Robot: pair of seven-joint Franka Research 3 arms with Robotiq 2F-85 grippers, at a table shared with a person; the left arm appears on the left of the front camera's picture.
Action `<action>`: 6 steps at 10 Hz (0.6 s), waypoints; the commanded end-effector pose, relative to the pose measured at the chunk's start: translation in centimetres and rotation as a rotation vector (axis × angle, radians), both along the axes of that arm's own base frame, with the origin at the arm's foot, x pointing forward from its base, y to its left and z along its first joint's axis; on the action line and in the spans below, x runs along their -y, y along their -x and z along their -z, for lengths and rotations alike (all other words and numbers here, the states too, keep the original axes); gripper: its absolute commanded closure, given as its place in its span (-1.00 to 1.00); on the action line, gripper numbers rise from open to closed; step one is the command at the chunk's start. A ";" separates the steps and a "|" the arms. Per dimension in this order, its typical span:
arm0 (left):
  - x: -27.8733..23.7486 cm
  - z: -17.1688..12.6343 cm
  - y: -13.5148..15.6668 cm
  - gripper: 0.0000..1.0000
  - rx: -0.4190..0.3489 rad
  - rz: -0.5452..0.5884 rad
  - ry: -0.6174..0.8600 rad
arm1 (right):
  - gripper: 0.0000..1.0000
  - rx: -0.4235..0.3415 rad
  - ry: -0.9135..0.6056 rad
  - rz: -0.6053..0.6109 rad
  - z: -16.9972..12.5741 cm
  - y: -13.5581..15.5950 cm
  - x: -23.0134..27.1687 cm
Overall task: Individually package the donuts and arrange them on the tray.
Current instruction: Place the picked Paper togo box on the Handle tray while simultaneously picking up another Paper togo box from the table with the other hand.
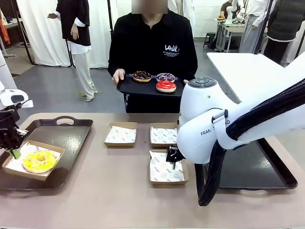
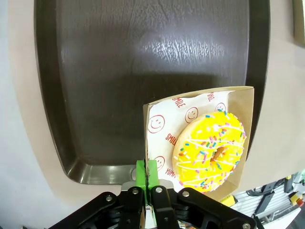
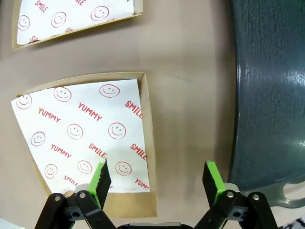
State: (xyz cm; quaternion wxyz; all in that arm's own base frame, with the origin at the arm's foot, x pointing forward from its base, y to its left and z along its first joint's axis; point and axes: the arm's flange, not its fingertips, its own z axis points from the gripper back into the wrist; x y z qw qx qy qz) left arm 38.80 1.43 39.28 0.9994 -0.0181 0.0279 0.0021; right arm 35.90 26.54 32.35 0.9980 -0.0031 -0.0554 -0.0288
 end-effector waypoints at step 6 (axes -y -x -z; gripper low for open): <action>2.2 2.1 0.5 0.98 0.133 -0.012 -0.039 | -1.00 -0.053 -0.034 -0.013 -0.2 -0.3 0.3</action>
